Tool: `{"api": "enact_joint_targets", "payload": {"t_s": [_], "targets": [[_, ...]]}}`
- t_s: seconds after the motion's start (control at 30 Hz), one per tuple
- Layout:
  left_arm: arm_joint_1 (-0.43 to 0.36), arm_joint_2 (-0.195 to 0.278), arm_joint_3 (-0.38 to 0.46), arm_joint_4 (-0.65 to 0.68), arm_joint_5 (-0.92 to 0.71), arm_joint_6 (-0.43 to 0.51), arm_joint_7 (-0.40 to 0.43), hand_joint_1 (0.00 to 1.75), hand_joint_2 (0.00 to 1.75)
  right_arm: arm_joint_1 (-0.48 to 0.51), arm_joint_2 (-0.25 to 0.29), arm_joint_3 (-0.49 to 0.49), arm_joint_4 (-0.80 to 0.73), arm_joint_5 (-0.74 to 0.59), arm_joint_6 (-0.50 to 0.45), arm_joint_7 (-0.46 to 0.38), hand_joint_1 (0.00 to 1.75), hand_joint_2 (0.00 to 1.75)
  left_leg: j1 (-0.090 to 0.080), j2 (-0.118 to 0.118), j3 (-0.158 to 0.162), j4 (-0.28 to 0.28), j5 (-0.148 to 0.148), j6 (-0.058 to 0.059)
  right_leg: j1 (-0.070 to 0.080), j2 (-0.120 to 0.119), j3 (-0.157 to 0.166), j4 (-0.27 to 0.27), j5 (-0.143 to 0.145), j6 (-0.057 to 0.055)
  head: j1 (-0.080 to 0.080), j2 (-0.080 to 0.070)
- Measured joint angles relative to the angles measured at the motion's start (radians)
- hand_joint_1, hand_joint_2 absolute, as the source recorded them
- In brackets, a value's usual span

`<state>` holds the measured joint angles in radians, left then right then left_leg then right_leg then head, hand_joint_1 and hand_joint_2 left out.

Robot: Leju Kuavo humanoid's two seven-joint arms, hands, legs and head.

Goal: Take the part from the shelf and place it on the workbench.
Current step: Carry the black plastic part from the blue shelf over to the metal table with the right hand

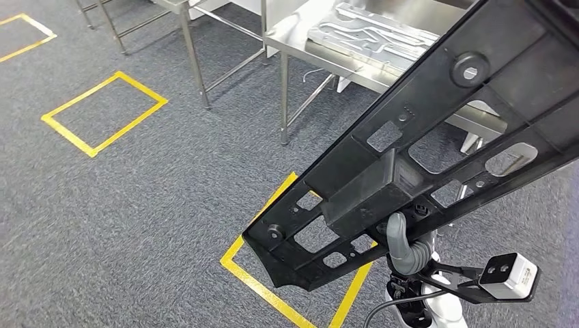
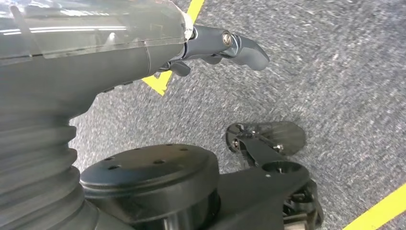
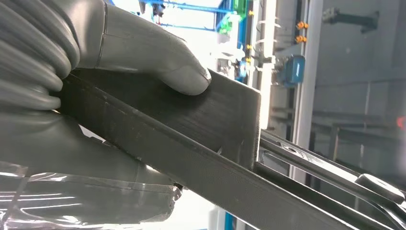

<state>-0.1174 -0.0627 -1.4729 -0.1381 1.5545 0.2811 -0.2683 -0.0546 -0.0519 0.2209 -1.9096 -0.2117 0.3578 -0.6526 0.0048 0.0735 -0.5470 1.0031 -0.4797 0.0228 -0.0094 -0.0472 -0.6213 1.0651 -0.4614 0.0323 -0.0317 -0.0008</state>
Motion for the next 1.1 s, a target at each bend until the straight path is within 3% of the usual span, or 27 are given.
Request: {"api": "enact_joint_targets", "payload": {"t_s": [0.07, 0.13, 0.2, 0.27, 0.33, 0.37, 0.4, 0.43, 0.5, 0.57, 0.63, 0.67, 0.73, 0.8, 0.87, 0.9, 0.93, 1.0, 1.07, 1.1], "targets": [[0.000, 0.000, 0.000, 0.000, 0.000, 0.000, -0.001, 0.00, 1.75, -0.001, 0.000, 0.000, 0.000, 0.000, 0.000, 0.000, 1.55, 1.75, -0.003, 0.016, 0.005, 0.001, -0.005, -0.010, 0.009, -0.020, 0.029, -0.056, 0.009, -0.011, 0.000, 0.000], [-0.002, 0.000, 0.000, 0.000, 0.000, 0.000, -0.003, 0.00, 1.75, 0.000, -0.001, 0.000, 0.000, -0.001, 0.000, -0.001, 1.55, 1.75, -0.003, 0.030, 0.009, 0.001, -0.010, -0.022, 0.010, 0.002, 0.028, -0.059, 0.012, -0.023, 0.000, 0.000], [-0.005, -0.001, 0.000, 0.000, 0.000, 0.000, -0.006, 0.00, 1.75, -0.002, -0.001, 0.000, -0.002, -0.002, 0.001, 0.000, 1.55, 1.75, 0.001, 0.002, 0.002, 0.030, -0.034, -0.032, 0.005, 0.022, 0.034, -0.068, 0.017, -0.037, 0.000, 0.000], [-0.005, -0.001, 0.000, 0.000, 0.000, 0.000, -0.007, 0.00, 1.75, -0.005, -0.001, 0.000, -0.003, -0.003, 0.002, 0.000, 1.55, 1.75, 0.004, -0.047, -0.043, 0.136, -0.093, -0.037, 0.002, 0.042, 0.038, -0.073, 0.020, -0.046, 0.000, 0.000], [-0.002, 0.000, 0.000, 0.000, 0.000, 0.000, -0.007, 0.00, 1.75, -0.005, -0.001, 0.000, -0.002, -0.004, 0.003, 0.000, 1.55, 1.75, 0.005, -0.063, -0.107, 0.266, -0.143, -0.039, 0.004, 0.067, 0.038, -0.071, 0.020, -0.049, 0.000, 0.000], [0.000, 0.000, 0.000, 0.000, 0.000, 0.000, -0.007, 0.00, 1.75, -0.005, -0.001, 0.000, -0.002, -0.004, 0.003, 0.000, 1.55, 1.75, 0.005, -0.064, -0.125, 0.295, -0.142, -0.040, 0.004, 0.081, 0.038, -0.070, 0.019, -0.049, 0.000, 0.000], [0.000, 0.000, 0.000, 0.000, -0.001, 0.000, -0.007, 0.00, 1.75, -0.004, -0.001, 0.000, -0.002, -0.004, 0.003, 0.000, 1.55, 1.75, 0.006, -0.065, -0.123, 0.283, -0.121, -0.039, 0.004, 0.096, 0.039, -0.069, 0.019, -0.049, 0.000, 0.000], [0.000, 0.000, 0.000, 0.000, -0.001, 0.000, -0.007, 0.00, 1.75, -0.004, -0.001, 0.000, -0.001, -0.005, 0.003, 0.001, 1.55, 1.75, 0.007, -0.071, -0.103, 0.231, -0.084, -0.038, 0.003, 0.111, 0.040, -0.067, 0.018, -0.047, 0.000, 0.000], [0.000, 0.001, 0.000, 0.000, -0.002, 0.000, -0.005, 0.00, 1.75, -0.004, -0.001, 0.000, -0.002, -0.006, 0.003, 0.002, 1.55, 1.75, 0.012, -0.112, -0.042, 0.090, -0.017, -0.035, 0.003, 0.137, 0.040, -0.060, 0.014, -0.040, 0.000, 0.000], [0.000, 0.001, 0.000, 0.000, -0.002, 0.000, -0.004, 0.00, 1.75, -0.003, -0.001, 0.000, -0.003, -0.006, 0.003, 0.004, 1.55, 1.75, 0.014, -0.143, -0.012, 0.020, 0.001, -0.029, 0.002, 0.159, 0.032, -0.054, 0.014, -0.029, 0.000, 0.000], [-0.001, 0.001, 0.000, 0.000, -0.001, 0.000, -0.003, 0.00, 1.75, 0.003, -0.001, 0.000, -0.003, -0.006, 0.003, 0.005, 1.55, 1.75, 0.011, -0.131, -0.010, 0.015, 0.002, -0.017, -0.001, 0.176, 0.025, -0.056, 0.018, -0.014, 0.000, 0.000], [-0.002, 0.000, 0.000, 0.000, -0.001, 0.000, -0.003, 0.00, 1.75, 0.007, -0.001, 0.000, -0.003, -0.006, 0.003, 0.005, 1.55, 1.75, 0.010, -0.121, -0.009, 0.010, 0.006, -0.010, -0.002, 0.168, 0.022, -0.053, 0.017, -0.009, 0.000, 0.000], [-0.004, -0.001, 0.000, 0.000, -0.001, 0.000, -0.004, 0.00, 1.75, 0.011, -0.002, 0.000, -0.003, -0.006, 0.004, 0.003, 1.55, 1.75, 0.012, -0.097, -0.006, 0.001, 0.011, 0.004, 0.000, 0.118, -0.004, -0.002, -0.016, -0.001, 0.000, 0.000], [-0.001, -0.001, 0.000, 0.000, -0.001, 0.000, -0.005, 0.00, 1.75, 0.012, -0.002, 0.000, -0.002, -0.007, 0.005, 0.000, 1.55, 1.75, 0.009, -0.070, -0.006, -0.001, 0.010, 0.010, -0.001, 0.068, -0.066, 0.125, -0.078, 0.005, 0.000, 0.000], [0.002, -0.001, 0.000, 0.000, -0.001, 0.000, -0.004, 0.00, 1.75, 0.015, -0.003, 0.000, 0.002, -0.007, 0.008, -0.002, 1.55, 1.75, 0.006, -0.041, -0.006, -0.001, 0.008, 0.011, -0.005, 0.057, -0.116, 0.224, -0.108, 0.010, 0.000, 0.000], [0.002, -0.001, 0.000, 0.000, -0.001, 0.000, -0.004, 0.00, 1.75, 0.016, -0.003, 0.000, 0.004, -0.007, 0.009, -0.003, 1.55, 1.75, 0.006, -0.028, -0.005, 0.000, 0.006, 0.010, -0.006, 0.053, -0.115, 0.221, -0.096, 0.011, 0.000, 0.000], [0.002, -0.001, 0.000, 0.000, -0.001, 0.000, -0.004, 0.00, 1.75, 0.016, -0.004, 0.000, 0.006, -0.007, 0.012, -0.003, 1.55, 1.75, 0.006, -0.017, -0.003, 0.000, 0.004, 0.009, -0.006, 0.046, -0.092, 0.177, -0.068, 0.011, 0.000, 0.000], [0.000, -0.002, 0.000, 0.000, -0.001, 0.000, -0.004, 0.00, 1.75, 0.015, -0.006, 0.000, 0.006, -0.007, 0.015, -0.003, 1.55, 1.75, 0.003, 0.004, 0.004, 0.000, -0.002, 0.002, -0.001, 0.004, -0.013, 0.032, -0.006, 0.005, 0.000, 0.000], [0.000, -0.002, 0.000, 0.000, 0.000, 0.000, -0.004, 0.00, 1.75, 0.014, -0.007, 0.000, 0.005, -0.007, 0.018, -0.003, 1.55, 1.75, -0.001, 0.023, 0.010, 0.001, -0.008, -0.008, 0.008, -0.026, 0.030, -0.051, 0.016, -0.007, 0.000, 0.000], [0.000, -0.003, 0.000, 0.000, 0.000, 0.000, -0.004, 0.00, 1.75, 0.013, -0.007, 0.000, 0.005, -0.007, 0.019, -0.003, 1.55, 1.75, -0.002, 0.032, 0.013, 0.001, -0.011, -0.013, 0.012, -0.023, 0.030, -0.057, 0.013, -0.012, 0.000, 0.000]]}}
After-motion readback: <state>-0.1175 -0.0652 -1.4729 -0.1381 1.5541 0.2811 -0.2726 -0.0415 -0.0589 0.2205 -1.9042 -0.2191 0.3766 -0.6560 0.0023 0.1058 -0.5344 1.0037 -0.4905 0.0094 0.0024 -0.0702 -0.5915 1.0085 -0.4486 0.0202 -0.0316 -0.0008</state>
